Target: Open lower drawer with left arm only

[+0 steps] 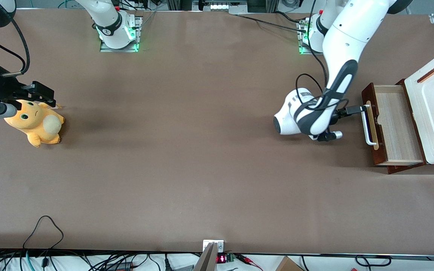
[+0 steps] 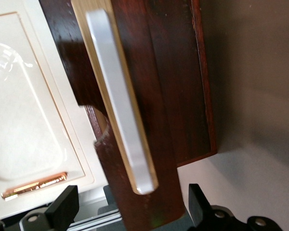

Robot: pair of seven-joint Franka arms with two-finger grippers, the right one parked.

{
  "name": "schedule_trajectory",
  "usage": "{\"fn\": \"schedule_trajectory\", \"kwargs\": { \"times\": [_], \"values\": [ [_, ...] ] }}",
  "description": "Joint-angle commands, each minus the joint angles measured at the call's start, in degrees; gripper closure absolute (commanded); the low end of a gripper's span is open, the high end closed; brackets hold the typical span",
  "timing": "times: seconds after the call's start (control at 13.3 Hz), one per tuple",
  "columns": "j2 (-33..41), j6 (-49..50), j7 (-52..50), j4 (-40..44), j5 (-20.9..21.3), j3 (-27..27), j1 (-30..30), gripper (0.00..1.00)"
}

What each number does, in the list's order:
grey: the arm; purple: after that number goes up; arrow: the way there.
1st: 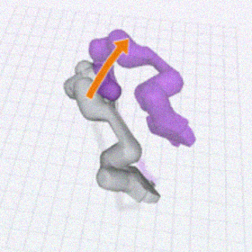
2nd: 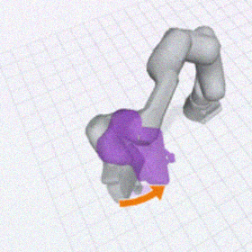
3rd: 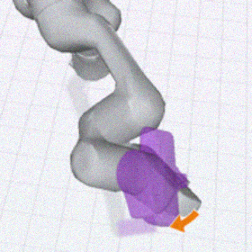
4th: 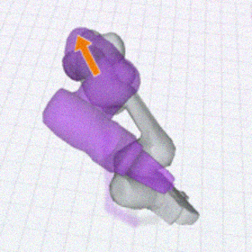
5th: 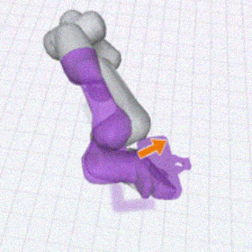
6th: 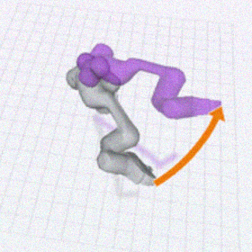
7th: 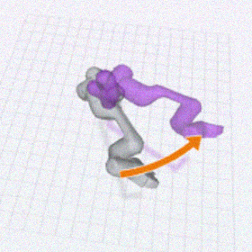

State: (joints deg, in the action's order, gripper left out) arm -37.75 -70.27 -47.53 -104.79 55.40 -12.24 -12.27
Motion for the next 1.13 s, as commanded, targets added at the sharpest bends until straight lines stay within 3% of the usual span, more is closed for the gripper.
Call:
{"fn": "schedule_trajectory", "kwargs": {
  "times": [0.0,0.38,0.6,0.75,0.9,1.05],
  "values": [
    [4.16,0.22,13.21,7.21,-5.55,4.05,0.05,0.00],
    [12.42,-6.27,22.03,11.27,-16.61,7.06,2.76,0.00],
    [17.00,-12.15,22.39,13.80,-25.04,7.06,7.16,0.00],
    [20.07,-16.54,22.48,14.79,-33.47,6.97,11.55,0.00],
    [21.66,-23.22,21.78,14.87,-38.14,6.70,12.27,0.00],
    [23.24,-23.33,22.65,14.87,-41.59,6.62,12.71,0.00]
  ]
}}
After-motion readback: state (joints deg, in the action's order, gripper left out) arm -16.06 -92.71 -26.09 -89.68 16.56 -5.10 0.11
